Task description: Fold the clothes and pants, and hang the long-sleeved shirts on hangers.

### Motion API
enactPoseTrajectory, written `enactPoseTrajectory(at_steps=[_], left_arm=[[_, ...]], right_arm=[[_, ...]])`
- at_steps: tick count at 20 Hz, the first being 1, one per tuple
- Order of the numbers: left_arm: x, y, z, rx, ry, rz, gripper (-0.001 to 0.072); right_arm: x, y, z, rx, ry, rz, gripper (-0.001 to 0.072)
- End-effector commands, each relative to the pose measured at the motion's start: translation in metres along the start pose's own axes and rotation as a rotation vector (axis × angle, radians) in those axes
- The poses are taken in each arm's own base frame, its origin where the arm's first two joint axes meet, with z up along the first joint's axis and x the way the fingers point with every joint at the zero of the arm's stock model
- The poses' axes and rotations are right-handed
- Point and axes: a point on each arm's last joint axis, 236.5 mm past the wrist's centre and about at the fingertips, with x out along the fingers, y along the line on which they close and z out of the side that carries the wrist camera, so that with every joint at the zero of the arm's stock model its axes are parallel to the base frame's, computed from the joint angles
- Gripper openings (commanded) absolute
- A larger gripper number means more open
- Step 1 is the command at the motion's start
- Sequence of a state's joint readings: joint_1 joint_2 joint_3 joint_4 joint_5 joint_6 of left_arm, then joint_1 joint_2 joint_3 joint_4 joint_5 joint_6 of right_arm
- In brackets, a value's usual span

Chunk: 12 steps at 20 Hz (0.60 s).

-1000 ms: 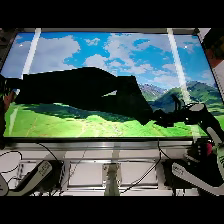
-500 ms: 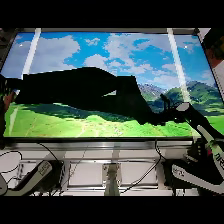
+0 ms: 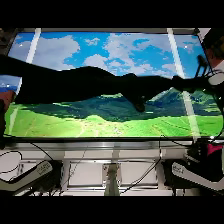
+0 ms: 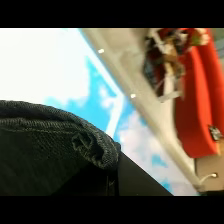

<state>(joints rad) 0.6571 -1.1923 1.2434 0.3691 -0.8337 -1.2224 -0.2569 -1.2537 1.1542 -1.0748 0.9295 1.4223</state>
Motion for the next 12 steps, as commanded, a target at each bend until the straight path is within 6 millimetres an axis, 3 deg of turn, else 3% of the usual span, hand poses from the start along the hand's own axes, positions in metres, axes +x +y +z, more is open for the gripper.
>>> enactPoseTrajectory(at_steps=[1,3,5,7,9,12], left_arm=[[0.017,-0.052,0.018,0.06,-0.021,-0.101,0.001],[0.014,-0.068,0.025,0.19,-0.043,-0.12,0.001],[0.011,-0.065,0.027,0.257,-0.033,-0.085,0.001],[0.011,-0.049,0.014,0.343,0.034,-0.016,0.0009],[0.009,-0.019,0.0,0.44,0.118,0.093,0.0009],[0.0,0.014,-0.017,0.484,0.232,0.211,0.0009]], right_arm=[[-0.053,0.015,0.108,-0.018,-0.352,-0.01,0.003],[-0.067,0.019,0.129,-0.021,-0.432,-0.012,0.003],[-0.071,0.019,0.133,-0.024,-0.446,-0.015,0.003],[-0.071,0.019,0.133,-0.024,-0.445,-0.015,0.003],[-0.07,0.019,0.132,-0.023,-0.438,-0.012,0.003],[-0.068,0.02,0.126,-0.022,-0.414,-0.01,0.003]])
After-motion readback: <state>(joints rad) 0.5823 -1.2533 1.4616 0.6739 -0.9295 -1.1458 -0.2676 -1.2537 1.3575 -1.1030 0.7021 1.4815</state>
